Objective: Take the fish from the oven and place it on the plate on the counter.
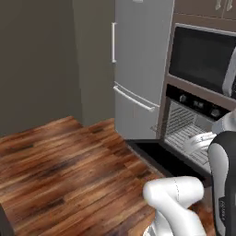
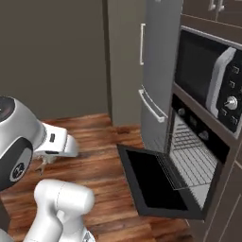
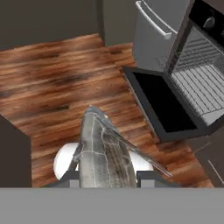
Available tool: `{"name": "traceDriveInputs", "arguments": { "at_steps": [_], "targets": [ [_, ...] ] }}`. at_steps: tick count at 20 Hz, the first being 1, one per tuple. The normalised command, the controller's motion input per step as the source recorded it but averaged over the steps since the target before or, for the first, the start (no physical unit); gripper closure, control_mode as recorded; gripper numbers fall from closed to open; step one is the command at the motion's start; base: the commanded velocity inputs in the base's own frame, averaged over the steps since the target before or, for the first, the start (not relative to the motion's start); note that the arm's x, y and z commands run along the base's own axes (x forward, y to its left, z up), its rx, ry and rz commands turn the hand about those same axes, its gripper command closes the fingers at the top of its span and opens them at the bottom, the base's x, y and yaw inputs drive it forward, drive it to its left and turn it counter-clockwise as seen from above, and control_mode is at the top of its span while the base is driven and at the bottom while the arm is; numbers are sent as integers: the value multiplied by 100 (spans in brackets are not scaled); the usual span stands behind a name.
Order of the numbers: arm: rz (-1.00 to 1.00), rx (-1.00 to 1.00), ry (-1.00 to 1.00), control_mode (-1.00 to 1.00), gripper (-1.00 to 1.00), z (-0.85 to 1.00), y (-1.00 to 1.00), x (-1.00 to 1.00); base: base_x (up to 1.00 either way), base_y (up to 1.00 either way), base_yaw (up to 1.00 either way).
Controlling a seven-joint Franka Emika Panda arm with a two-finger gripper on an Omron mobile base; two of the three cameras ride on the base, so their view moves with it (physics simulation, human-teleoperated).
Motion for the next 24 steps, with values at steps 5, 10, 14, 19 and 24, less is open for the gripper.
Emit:
{"name": "traceDriveInputs", "arguments": {
  "at_steps": [5, 10, 14, 19, 24],
  "targets": [
    [0, 0, 0, 100, 100, 0, 0, 0, 5, 16, 100],
    [0, 0, 0, 100, 100, 0, 0, 0, 8, 13, 100],
    [0, 0, 0, 100, 100, 0, 0, 0, 12, 8, 100],
    [0, 0, 0, 100, 100, 0, 0, 0, 6, 3, 97],
    [0, 0, 0, 100, 100, 0, 0, 0, 1, 18, 93]
  ]
}}
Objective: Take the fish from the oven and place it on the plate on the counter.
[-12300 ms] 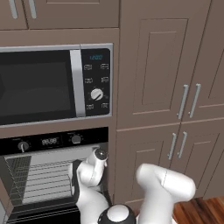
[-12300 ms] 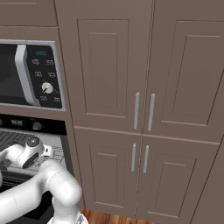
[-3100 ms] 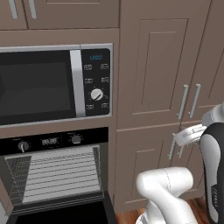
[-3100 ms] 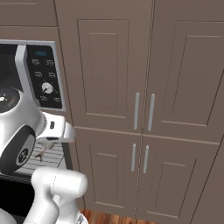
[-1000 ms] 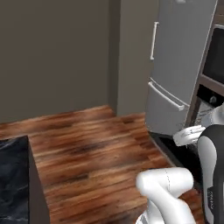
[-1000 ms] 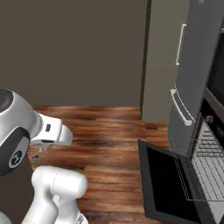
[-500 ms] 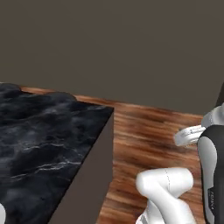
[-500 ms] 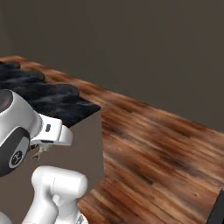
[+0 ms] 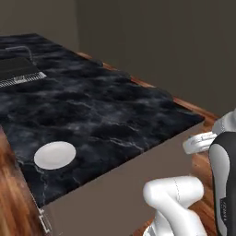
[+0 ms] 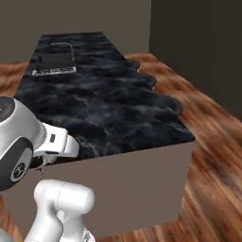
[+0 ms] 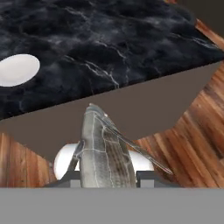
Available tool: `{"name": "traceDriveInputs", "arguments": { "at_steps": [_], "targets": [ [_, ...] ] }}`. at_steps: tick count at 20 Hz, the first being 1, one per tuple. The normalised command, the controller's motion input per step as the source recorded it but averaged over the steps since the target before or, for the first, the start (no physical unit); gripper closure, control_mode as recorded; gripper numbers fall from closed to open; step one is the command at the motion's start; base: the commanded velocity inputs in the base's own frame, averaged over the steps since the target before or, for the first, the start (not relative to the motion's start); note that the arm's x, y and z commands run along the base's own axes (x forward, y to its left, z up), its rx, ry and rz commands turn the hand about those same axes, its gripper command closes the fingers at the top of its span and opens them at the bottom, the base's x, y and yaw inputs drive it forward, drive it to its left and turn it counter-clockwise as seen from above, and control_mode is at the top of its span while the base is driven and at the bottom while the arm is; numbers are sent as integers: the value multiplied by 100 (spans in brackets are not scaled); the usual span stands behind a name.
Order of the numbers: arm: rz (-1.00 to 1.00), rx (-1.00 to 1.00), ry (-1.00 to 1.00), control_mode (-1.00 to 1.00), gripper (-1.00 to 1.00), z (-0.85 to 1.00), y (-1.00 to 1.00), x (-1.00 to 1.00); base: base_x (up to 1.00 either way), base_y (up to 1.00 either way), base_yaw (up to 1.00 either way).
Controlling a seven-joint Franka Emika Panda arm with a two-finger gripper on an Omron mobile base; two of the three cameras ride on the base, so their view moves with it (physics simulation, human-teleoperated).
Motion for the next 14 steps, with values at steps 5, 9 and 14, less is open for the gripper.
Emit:
{"name": "traceDriveInputs", "arguments": {
  "at_steps": [5, 9, 14],
  "targets": [
    [0, 0, 0, 100, 100, 0, 0, 0, 23, 21, 88],
    [0, 0, 0, 100, 100, 0, 0, 0, 61, 11, 44],
    [0, 0, 0, 100, 100, 0, 0, 0, 62, 27, 3]
  ]
}}
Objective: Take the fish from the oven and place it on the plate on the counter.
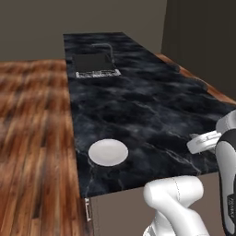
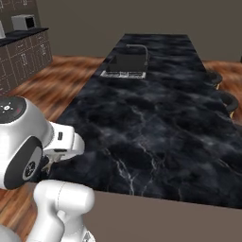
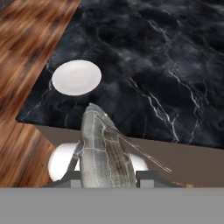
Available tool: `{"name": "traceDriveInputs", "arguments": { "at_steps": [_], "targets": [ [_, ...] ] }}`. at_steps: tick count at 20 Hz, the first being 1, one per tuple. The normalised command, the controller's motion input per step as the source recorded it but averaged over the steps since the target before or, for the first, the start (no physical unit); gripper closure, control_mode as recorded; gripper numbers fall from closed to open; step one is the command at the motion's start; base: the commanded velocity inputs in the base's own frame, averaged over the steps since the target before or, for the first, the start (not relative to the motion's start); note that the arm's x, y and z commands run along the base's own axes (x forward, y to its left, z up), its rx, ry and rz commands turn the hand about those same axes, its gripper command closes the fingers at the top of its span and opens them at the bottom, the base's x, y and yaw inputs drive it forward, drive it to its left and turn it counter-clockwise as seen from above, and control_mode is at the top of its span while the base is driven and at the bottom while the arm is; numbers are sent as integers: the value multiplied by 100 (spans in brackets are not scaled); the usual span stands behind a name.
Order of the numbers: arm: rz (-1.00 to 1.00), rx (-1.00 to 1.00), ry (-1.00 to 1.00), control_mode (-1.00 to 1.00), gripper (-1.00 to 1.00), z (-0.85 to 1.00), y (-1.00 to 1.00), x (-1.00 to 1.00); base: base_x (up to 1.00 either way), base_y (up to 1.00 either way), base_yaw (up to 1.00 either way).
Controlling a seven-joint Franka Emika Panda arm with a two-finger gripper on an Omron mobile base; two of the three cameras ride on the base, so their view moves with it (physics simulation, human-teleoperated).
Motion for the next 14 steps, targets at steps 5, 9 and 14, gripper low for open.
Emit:
{"name": "traceDriveInputs", "arguments": {
  "at_steps": [5, 9, 14],
  "targets": [
    [0, 0, 0, 100, 100, 0, 0, 0, 34, 65, 0],
    [0, 0, 0, 100, 100, 0, 0, 0, 15, 77, 0],
    [0, 0, 0, 100, 100, 0, 0, 0, 11, 77, 1]
  ]
}}
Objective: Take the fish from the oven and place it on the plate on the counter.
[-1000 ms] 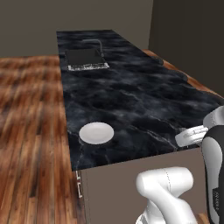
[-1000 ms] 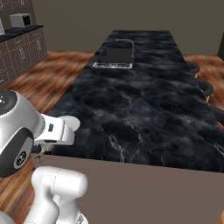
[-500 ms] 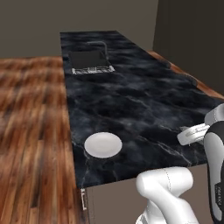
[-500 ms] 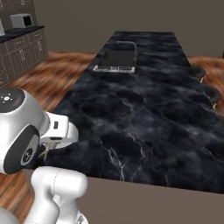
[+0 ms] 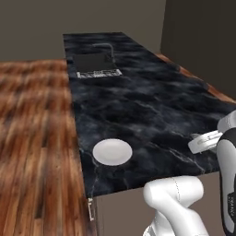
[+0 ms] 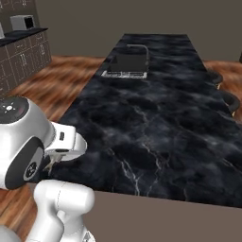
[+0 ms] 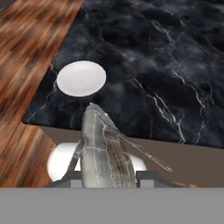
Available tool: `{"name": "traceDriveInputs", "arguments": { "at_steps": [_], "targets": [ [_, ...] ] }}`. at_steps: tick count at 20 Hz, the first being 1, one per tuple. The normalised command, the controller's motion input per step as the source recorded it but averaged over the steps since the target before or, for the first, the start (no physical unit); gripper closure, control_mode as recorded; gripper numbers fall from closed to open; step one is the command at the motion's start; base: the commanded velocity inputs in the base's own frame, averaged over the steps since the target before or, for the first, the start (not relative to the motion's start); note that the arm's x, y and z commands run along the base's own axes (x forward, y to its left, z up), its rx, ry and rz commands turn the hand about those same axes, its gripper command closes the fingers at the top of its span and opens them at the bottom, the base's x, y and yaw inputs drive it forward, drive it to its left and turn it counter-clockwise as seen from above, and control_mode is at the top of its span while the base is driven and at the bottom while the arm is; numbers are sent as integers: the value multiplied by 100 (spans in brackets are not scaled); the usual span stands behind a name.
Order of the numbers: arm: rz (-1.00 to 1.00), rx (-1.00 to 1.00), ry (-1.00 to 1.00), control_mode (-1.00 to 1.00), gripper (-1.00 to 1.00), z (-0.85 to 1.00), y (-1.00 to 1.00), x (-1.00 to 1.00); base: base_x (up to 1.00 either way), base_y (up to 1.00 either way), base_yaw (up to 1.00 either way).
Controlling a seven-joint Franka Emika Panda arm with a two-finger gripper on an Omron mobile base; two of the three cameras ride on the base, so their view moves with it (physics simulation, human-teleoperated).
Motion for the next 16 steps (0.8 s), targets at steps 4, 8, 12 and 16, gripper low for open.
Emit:
{"name": "traceDriveInputs", "arguments": {
  "at_steps": [4, 8, 12, 16],
  "targets": [
    [0, 0, 0, 100, 100, 0, 0, 0, -44, 87, 14],
    [0, 0, 0, 100, 100, 0, 0, 0, -10, 57, 11],
    [0, 0, 0, 100, 100, 0, 0, 0, 79, 4, 0],
    [0, 0, 0, 100, 100, 0, 0, 0, 85, -4, -12]
  ]
}}
